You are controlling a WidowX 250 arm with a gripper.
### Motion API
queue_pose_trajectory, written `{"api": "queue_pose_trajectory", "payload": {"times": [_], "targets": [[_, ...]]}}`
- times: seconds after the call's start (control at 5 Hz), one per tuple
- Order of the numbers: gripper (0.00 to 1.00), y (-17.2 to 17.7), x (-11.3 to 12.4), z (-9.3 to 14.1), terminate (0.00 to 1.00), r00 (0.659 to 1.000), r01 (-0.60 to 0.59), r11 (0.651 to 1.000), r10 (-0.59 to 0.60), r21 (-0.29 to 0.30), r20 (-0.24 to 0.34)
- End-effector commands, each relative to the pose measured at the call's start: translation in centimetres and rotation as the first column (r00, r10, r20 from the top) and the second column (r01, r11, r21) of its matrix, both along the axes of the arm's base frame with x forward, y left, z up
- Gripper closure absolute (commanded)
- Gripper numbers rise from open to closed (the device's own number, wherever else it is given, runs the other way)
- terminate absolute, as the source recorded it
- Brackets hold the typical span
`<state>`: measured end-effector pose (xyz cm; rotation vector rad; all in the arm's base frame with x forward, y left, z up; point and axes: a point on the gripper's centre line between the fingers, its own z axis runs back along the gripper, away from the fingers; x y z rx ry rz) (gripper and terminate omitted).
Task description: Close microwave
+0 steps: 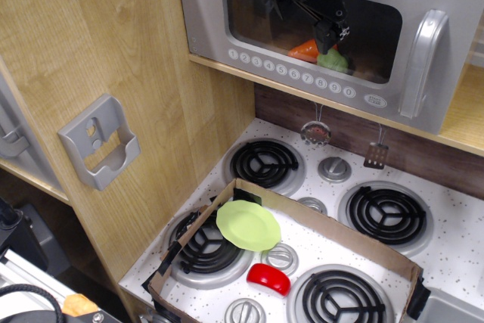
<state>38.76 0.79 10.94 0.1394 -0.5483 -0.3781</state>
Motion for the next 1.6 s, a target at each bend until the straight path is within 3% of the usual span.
{"api": "queue_pose_trajectory", "payload": {"times": [0.0,1.2,1.4], "targets": [[0.0,-0.53,0.51,2.73,0.0,0.998,0.007,1.0,-0.008,0.014,0.069],[0.0,-0.53,0.51,2.73,0.0,0.998,0.007,1.0,-0.008,0.014,0.069],[0.0,-0.53,0.51,2.73,1.0,0.998,0.007,1.0,-0.008,0.014,0.069]]}}
